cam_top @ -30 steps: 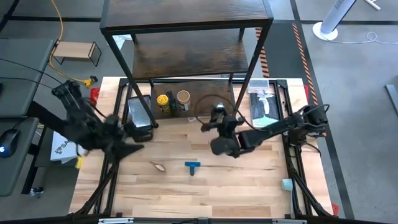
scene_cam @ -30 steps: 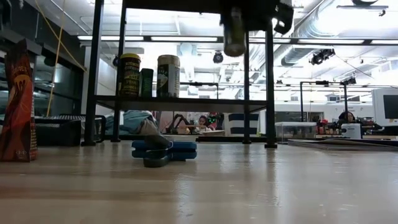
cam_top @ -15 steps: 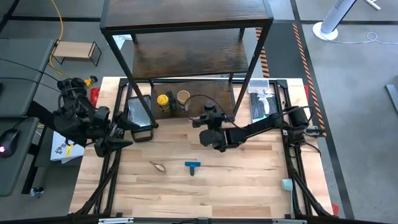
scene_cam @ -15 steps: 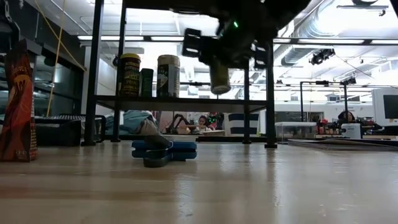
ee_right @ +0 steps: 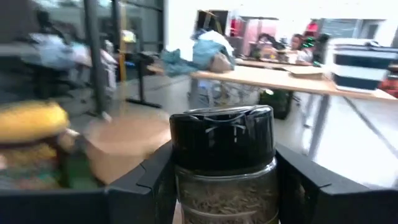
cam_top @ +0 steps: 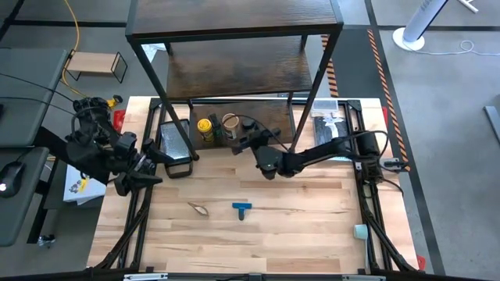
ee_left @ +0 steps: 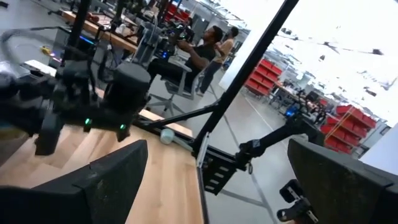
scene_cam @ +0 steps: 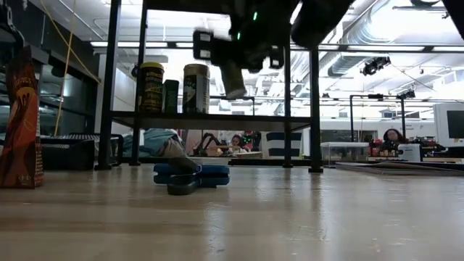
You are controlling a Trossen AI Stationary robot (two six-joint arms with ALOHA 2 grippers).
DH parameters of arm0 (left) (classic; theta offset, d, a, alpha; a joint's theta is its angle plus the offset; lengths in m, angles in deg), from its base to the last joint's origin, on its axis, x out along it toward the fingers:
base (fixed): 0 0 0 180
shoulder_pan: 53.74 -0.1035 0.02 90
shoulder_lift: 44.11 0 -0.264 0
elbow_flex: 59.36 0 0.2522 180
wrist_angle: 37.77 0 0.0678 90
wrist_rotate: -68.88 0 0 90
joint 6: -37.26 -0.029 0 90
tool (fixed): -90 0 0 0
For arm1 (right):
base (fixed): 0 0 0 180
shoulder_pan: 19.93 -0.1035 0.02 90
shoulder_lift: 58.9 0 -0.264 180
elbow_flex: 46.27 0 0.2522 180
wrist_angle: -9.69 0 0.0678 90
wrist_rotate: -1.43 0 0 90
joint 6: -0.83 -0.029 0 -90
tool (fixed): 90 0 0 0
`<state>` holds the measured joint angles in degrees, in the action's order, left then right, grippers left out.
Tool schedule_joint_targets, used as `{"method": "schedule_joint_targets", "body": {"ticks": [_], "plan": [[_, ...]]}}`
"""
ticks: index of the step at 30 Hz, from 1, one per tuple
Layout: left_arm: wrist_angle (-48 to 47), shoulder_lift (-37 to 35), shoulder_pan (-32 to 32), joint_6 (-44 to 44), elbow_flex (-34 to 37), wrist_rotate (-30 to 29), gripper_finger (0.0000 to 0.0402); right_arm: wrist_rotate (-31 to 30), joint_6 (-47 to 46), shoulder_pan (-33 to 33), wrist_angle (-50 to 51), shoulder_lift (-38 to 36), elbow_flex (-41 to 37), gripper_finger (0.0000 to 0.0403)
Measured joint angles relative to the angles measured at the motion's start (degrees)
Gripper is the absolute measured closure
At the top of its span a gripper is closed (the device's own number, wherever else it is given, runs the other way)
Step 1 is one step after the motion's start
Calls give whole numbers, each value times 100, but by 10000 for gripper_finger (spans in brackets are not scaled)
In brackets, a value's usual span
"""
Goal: Shelf spices
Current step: Put the black seasoning bottle on the shelf, then put the brown seasoning pack on the shelf
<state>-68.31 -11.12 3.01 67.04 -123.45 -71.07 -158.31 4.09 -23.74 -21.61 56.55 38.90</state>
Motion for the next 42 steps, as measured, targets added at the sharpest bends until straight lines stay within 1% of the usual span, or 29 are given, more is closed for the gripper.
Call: {"method": "schedule_joint_targets", "body": {"ticks": [1, 2, 5, 7, 10, 12, 21, 23, 27, 29, 31, 34, 36, 40, 42], "plan": [[-48, -5, 0, -1, -2, -4, 16, 17, -97, 58, 22, 88, -12, 216], [-96, -15, 0, -2, 0, -7, 16, 162, -235, 122, -23, 177, -12, 216], [-220, -65, 0, 1, 0, -80, 16, 469, -294, 287, -704, 498, -10, 216], [-231, -96, 0, 15, 0, -128, 16, 452, 62, 355, -1499, 783, -11, 216], [-233, -164, 0, 59, 0, -143, 16, 566, 893, 382, -2962, 1089, -15, 216], [-235, -213, 0, 59, 0, -142, 16, 551, 1191, 377, -3531, 1175, -10, 216], [-232, -310, 0, 61, 0, -189, 16, 683, 1229, 339, -3445, 1227, -12, 216], [-232, -308, 0, 66, 0, -190, 16, 726, 1175, 332, -3448, 1227, -12, 188], [-231, -308, 0, 149, 0, -188, 16, 689, 1118, 341, -3460, 1227, -12, 109], [-231, -307, 0, 163, 0, -190, 16, 668, 1120, 343, -3462, 1227, -12, 86], [-233, -306, 0, 204, 0, -176, 16, 645, 1143, 341, -3477, 1227, -12, 76], [-233, -306, 0, 310, 0, -168, 16, 645, 1379, 341, -3698, 1224, -12, 72], [-235, -306, 0, 317, 0, -161, 16, 584, 1693, 315, -3818, 1151, -12, 71], [-228, -306, 0, 319, 0, -161, 16, 61, 2550, 199, -3864, 874, 22, 70], [-226, -306, 0, 341, 0, -163, 16, -88, 2937, 136, -3864, 757, 53, 70]]}}
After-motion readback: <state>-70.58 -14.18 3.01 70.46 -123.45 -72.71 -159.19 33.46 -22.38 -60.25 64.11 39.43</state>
